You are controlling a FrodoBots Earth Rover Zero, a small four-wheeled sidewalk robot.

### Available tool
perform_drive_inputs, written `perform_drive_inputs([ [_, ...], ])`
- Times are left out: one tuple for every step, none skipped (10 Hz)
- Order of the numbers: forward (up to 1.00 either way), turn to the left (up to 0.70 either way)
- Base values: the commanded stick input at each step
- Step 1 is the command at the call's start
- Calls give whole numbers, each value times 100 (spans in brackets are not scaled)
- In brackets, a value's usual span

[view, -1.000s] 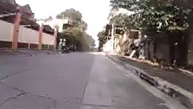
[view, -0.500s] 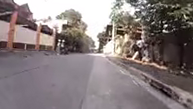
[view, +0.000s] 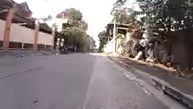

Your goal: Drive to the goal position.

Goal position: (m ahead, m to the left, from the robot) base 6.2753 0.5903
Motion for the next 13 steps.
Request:
perform_drive_inputs([
  [100,0],
  [100,0],
  [100,0],
  [100,0],
  [100,0],
  [100,0],
  [100,0],
  [100,0],
  [100,0],
  [100,0],
  [100,0],
  [100,0],
  [100,0],
])
